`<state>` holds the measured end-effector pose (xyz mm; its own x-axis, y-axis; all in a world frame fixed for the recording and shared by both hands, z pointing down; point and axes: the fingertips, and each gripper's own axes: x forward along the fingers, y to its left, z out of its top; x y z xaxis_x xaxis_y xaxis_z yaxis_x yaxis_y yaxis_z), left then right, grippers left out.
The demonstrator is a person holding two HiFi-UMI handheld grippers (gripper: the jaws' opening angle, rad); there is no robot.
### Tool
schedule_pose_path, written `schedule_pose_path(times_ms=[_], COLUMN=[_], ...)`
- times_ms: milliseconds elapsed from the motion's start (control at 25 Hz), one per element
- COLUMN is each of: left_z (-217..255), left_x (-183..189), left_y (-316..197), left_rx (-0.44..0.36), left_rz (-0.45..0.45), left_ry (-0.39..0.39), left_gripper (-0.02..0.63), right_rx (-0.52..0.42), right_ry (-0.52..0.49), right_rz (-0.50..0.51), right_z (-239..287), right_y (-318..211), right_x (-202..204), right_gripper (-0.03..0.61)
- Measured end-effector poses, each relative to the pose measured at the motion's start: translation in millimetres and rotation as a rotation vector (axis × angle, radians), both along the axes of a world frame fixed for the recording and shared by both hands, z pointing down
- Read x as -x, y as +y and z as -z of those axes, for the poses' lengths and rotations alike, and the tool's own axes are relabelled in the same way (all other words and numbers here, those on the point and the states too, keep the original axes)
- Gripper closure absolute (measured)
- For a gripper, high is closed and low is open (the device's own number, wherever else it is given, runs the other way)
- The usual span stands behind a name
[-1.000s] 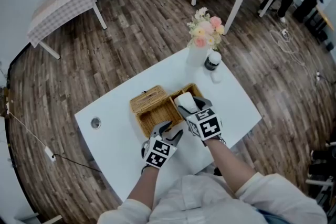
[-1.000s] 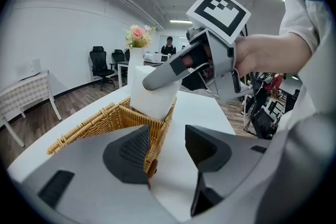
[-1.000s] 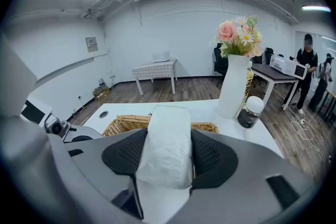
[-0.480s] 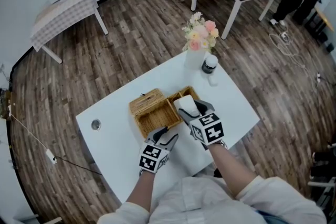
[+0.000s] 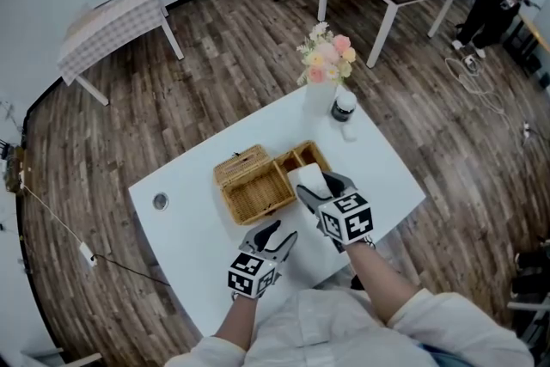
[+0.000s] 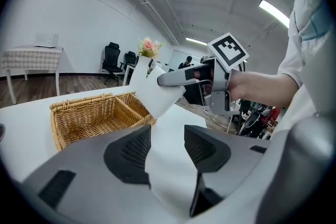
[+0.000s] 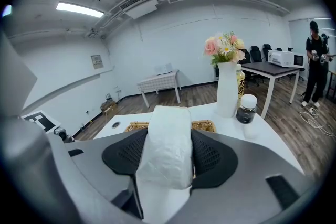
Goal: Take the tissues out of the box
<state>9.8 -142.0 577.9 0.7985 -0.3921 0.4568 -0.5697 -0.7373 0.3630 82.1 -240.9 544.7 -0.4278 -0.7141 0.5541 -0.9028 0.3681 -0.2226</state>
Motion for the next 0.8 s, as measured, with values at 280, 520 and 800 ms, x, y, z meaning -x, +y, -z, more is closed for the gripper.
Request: schedule_pose_path(times_ms=[280,520,800], left_z=[28.7,51.8,74.1], left_x=[-2.3,4.0,6.9], left_y=[6.3,15.2,27.6], left_rx=[-0.024,-0.045,-0.069], left_rz=[0.028,0.058,0.078], left_ry=[0.068,0.104,0.136], left_gripper=[0.424,0.439,0.457], right_rx=[-0.01,-0.01,0.007], right_ry=[-0.045,-0.171,-0.357], right_rz=[0.016,0.021,0.033], right_z=[10.5,27.0,43.6], right_y=[18.6,36.5,52.0], right_x=[0.8,6.6,15.9], right_gripper=[0.308,0.308,0.308])
